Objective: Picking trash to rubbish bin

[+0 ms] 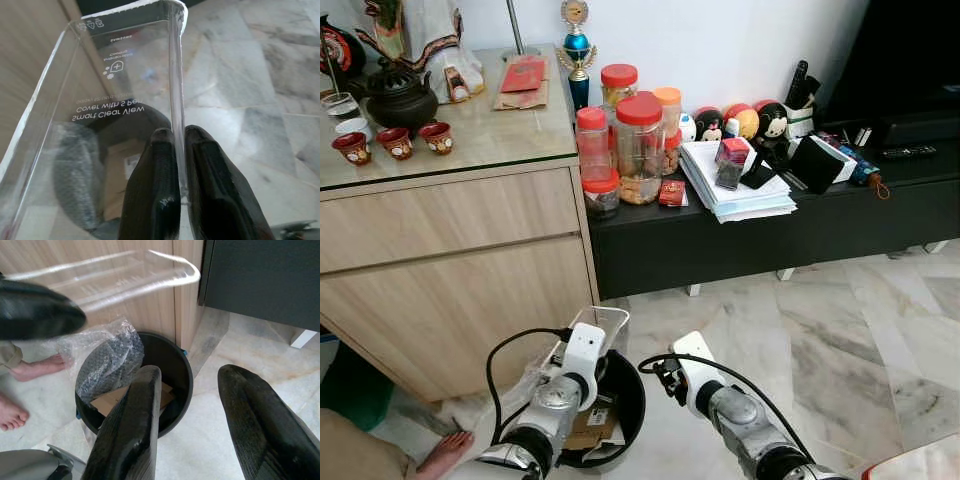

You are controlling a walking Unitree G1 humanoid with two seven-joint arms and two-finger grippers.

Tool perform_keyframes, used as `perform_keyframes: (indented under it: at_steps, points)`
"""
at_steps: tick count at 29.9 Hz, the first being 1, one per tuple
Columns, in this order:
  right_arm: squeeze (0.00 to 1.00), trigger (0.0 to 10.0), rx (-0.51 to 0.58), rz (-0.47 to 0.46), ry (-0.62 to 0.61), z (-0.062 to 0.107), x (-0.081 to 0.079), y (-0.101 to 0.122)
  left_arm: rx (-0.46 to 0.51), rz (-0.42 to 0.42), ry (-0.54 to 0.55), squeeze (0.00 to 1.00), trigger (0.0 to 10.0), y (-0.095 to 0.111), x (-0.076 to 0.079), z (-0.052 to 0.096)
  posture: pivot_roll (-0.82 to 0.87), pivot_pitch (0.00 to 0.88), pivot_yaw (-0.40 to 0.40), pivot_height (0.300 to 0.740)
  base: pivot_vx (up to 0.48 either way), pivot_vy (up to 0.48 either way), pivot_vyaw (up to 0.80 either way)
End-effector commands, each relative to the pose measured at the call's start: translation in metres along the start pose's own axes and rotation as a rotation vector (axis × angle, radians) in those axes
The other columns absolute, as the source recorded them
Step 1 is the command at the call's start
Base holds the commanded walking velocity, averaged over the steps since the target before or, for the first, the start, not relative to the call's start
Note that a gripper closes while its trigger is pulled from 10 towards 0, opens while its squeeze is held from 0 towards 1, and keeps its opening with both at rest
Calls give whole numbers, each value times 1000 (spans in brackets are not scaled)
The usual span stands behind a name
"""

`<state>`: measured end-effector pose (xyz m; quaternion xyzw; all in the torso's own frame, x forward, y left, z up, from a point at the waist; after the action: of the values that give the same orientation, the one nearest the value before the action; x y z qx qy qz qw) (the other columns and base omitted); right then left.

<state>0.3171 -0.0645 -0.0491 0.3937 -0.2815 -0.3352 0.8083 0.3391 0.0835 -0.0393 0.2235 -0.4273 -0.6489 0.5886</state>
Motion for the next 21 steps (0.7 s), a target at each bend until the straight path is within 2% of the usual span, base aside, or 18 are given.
perform_keyframes:
  at_steps: [1, 7, 16, 17, 18, 21]
  points:
    - [0, 10000, 36, 8, -4, -1, 2, 10, 2, 2, 19, 0, 10000, 1, -4, 0, -6, 96, -5, 740, 0, 0, 0]
    - [0, 10000, 40, 13, 6, -1, 3, 10, -12, 14, 38, 0, 10000, -2, -12, 2, -8, 94, -7, 740, 0, 0, 0]
    - [0, 10000, 28, 14, 29, 2, 1, 3, -37, 10, 36, 0, 10000, -13, -14, 5, -13, 80, -5, 740, 0, 0, 0]
    - [0, 10000, 25, 14, 32, 2, 1, 2, -36, 13, 38, 659, 10000, -14, -14, 5, -13, 76, -8, 740, 0, 0, 0]
    - [0, 10000, 24, 15, 33, 2, 1, 1, -36, 14, 39, 1000, 10000, -14, -14, 5, -14, 72, -9, 740, 0, 0, 0]
    - [0, 10000, 22, 15, 35, 3, 0, 1, -35, 15, 40, 1000, 10000, -14, -14, 5, -14, 69, -10, 740, 0, 0, 0]
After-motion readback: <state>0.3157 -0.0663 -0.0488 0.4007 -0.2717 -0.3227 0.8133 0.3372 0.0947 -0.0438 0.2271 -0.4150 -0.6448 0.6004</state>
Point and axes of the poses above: a point about 5 cm out from each wrist's last joint towards the gripper, its own z axis pointing back from the gripper into the wrist, its own y axis along the axis of the wrist's last joint, x = y × z, the point moved 6 cm from there along -z, pointing out of the wrist towards the gripper, and after that the axes turned 13 degrees about z, right-handed, at the moved point
